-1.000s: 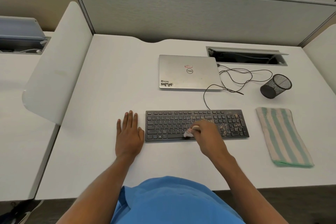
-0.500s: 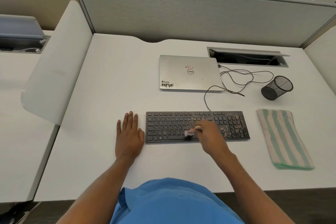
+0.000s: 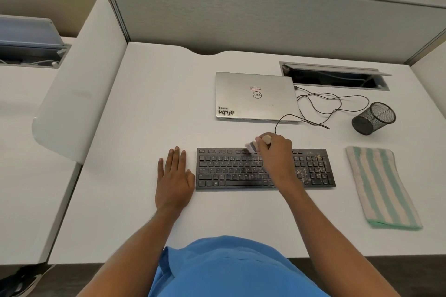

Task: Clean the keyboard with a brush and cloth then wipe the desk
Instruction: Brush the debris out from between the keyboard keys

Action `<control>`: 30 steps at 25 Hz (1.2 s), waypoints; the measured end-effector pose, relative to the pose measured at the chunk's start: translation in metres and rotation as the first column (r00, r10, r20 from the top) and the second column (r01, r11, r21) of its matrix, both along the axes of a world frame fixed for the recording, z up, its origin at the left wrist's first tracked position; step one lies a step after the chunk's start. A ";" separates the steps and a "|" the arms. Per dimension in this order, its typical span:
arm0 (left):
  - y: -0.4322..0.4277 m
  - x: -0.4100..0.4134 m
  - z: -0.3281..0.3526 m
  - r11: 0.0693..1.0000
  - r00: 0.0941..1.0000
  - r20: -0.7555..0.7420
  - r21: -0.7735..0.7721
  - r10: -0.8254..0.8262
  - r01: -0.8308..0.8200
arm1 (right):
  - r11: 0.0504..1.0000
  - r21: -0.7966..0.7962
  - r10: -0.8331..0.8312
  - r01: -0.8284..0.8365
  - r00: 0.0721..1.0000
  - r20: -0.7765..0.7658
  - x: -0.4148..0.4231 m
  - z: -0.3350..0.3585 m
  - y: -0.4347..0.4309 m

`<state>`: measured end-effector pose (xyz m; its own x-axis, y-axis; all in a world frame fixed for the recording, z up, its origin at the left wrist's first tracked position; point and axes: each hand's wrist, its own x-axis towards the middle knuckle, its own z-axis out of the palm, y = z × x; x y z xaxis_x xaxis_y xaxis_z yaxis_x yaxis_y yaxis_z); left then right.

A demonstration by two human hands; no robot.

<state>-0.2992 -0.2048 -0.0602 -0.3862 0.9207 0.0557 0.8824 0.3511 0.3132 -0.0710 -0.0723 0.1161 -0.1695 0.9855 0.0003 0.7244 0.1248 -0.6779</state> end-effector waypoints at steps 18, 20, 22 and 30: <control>-0.001 0.000 0.001 1.000 1.000 0.006 0.010 0.006 -0.006 | 0.997 -0.080 -0.003 0.005 1.000 0.023 0.009 -0.015 -0.010; 0.000 0.000 0.001 1.000 1.000 0.006 0.007 0.003 -0.003 | 0.997 -0.080 0.026 -0.024 0.999 0.029 0.016 -0.014 -0.009; -0.001 0.000 0.000 1.000 1.000 0.004 0.007 0.003 -0.003 | 0.998 -0.055 0.021 -0.018 0.999 0.044 0.019 -0.009 -0.005; 0.000 0.000 0.001 1.000 1.000 0.001 -0.001 0.003 -0.003 | 0.946 -0.226 0.256 -0.233 0.964 0.077 0.005 -0.008 0.008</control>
